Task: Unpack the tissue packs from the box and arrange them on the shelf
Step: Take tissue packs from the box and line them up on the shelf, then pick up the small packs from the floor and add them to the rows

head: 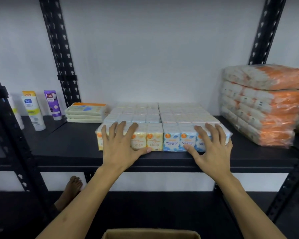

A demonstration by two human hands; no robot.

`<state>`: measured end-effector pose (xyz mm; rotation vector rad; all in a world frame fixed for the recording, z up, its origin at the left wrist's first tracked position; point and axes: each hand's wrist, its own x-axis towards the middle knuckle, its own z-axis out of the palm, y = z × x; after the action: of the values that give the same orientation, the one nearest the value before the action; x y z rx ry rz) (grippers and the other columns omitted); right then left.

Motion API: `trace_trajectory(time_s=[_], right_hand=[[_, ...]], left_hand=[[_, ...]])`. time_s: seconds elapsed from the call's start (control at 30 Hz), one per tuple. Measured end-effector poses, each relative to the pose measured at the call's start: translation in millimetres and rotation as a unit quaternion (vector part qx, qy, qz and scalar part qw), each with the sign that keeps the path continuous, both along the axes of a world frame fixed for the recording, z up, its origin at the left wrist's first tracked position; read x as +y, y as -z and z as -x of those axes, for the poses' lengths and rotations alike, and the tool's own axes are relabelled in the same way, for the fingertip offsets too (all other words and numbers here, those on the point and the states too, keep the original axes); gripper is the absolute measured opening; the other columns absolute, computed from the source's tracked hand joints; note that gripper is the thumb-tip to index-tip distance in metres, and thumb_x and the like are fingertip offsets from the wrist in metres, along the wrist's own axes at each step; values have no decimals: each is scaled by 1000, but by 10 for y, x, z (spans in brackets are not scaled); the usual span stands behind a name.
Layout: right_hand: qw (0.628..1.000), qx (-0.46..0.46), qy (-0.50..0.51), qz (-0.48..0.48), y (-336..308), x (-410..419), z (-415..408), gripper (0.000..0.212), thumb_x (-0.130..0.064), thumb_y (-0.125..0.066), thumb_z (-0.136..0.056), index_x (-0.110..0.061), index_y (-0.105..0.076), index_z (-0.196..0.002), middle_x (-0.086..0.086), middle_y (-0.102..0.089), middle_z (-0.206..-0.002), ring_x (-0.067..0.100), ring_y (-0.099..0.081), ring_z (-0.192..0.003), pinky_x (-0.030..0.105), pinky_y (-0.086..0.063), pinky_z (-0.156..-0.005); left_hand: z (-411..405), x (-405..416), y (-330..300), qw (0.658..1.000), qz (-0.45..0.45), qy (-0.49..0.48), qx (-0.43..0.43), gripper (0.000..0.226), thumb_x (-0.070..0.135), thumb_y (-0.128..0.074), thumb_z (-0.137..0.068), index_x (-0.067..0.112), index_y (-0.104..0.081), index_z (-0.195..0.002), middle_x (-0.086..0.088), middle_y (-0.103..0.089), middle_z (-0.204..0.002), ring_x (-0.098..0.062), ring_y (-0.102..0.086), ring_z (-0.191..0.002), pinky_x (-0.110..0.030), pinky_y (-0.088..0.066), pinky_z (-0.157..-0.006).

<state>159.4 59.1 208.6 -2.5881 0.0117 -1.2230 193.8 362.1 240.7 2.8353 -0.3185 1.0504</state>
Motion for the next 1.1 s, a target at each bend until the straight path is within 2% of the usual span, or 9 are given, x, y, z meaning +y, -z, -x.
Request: trace_trajectory(time_s=[0.17,0.3,0.47,0.57,0.67,0.73,0.83,0.97,1.1], right_hand=[[1000,20,7,0,-20,10,10,72,-74,-54,-83,-36,-47,-144,1,-37,-154,29,-25,-149,70,-36,-102],[999,40,-1,-10,-54,8,24,75,-78,-49,-82,-39,-43,-145,-2,-35,-155,27,-20,-151,72,-30,-107],[998,63,11,10,-111,24,63,76,-80,-44,-83,-39,-41,-147,-3,-35,-156,27,-19,-152,75,-22,-110],[995,91,25,32,-163,34,90,77,-82,-40,-84,-40,-40,-148,-2,-34,-159,27,-14,-154,78,-15,-112],[994,103,29,27,-240,59,183,77,-80,-43,-87,-42,-33,-153,-3,-25,-164,24,-3,-157,75,-5,-115],[997,79,26,7,-261,119,320,77,-76,-44,-90,-42,-27,-156,-2,-21,-166,21,0,-157,70,0,-119],[998,26,32,-45,-222,176,661,73,-66,-49,-92,-38,-28,-156,-1,-27,-164,19,-8,-157,61,1,-122],[993,11,59,-106,103,3,1357,66,-56,-56,-94,-31,-38,-153,-3,-37,-157,18,-23,-152,55,-12,-123],[984,33,103,-145,698,-467,2260,64,-50,-59,-94,-26,-41,-150,-5,-45,-148,18,-39,-142,39,-26,-117]], left_hand=[[6,-17,-17,1000,1,-1,9,99,98,-38,-67,34,-49,-142,-8,-47,-147,-35,-36,-140,-60,-14,-118],[52,8,-156,998,-22,-6,61,105,102,-26,-65,38,-38,-148,-4,-40,-153,-34,-30,-143,-56,-16,-116],[22,48,-446,993,-50,-4,105,88,92,-8,-81,39,-38,-145,-1,-46,-146,-33,-41,-131,-51,-31,-106],[17,10,-447,991,-62,-17,116,84,86,-13,-86,34,-39,-146,-5,-47,-144,-34,-41,-128,-50,-33,-104],[70,-20,-400,995,-19,-4,102,80,82,-25,-90,28,-46,-145,-9,-48,-145,-35,-40,-131,-50,-31,-107],[150,-31,-362,997,11,45,54,71,73,-37,-95,21,-51,-142,-14,-48,-147,-37,-38,-136,-54,-29,-112],[429,-184,-297,988,50,145,6,62,59,-50,-98,17,-49,-142,-13,-46,-149,-35,-37,-139,-53,-32,-115],[1048,-736,-99,961,71,253,83,67,59,-48,-99,24,-35,-155,-6,-29,-164,-25,-24,-151,-44,-22,-123],[1716,-1560,286,914,60,357,183,67,55,-48,-100,29,-28,-158,2,-19,-167,-17,-15,-154,-33,-9,-123]])
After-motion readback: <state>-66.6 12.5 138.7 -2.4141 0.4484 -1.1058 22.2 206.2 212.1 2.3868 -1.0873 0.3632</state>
